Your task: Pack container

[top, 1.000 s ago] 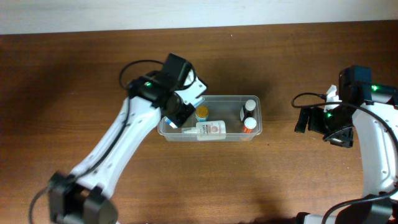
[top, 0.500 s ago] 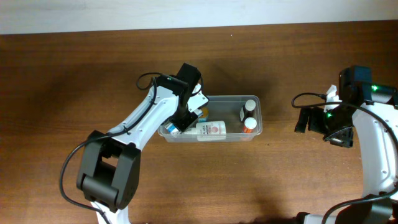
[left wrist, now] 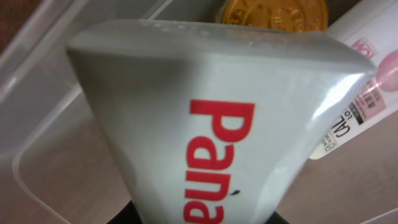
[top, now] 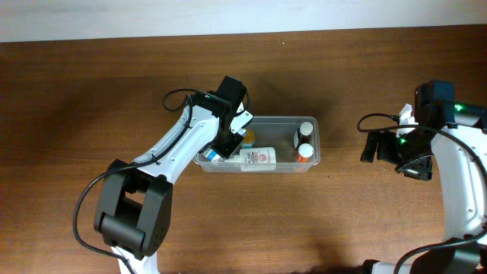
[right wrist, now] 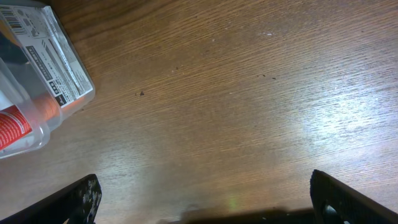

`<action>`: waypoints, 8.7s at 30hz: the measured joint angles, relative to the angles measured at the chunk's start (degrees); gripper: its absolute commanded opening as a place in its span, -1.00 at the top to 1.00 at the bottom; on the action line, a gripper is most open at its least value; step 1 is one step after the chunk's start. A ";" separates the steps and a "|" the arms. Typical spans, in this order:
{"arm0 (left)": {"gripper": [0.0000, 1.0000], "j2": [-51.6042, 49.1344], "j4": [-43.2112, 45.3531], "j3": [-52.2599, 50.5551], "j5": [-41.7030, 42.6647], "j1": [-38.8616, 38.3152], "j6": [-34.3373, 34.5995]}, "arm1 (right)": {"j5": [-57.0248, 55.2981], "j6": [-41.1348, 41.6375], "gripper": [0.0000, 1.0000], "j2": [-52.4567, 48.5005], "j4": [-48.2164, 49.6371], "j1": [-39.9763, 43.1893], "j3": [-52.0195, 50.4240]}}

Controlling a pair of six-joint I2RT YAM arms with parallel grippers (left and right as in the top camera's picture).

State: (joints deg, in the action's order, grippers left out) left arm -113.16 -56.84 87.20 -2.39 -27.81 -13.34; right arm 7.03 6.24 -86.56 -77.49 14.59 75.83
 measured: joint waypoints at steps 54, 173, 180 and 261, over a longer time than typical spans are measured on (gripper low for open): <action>0.55 13.62 -2.67 1.38 -6.01 0.02 35.95 | -0.02 0.00 -0.97 0.00 0.00 0.00 0.00; -0.99 89.02 1.22 -45.44 -4.94 29.97 28.72 | -5.68 -2.05 -0.97 54.75 17.68 -15.43 -25.51; -0.99 89.02 0.46 -45.44 -4.94 29.97 28.72 | -5.68 -2.27 -0.97 55.80 17.40 -15.43 -25.57; -0.99 112.24 52.87 -86.18 10.60 29.97 2.16 | 2.16 -15.28 -0.97 85.70 69.18 -15.10 -73.02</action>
State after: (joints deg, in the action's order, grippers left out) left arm -0.93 -3.97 1.02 8.21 2.15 -11.18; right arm 9.19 -9.04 -0.86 -8.32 -0.51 2.81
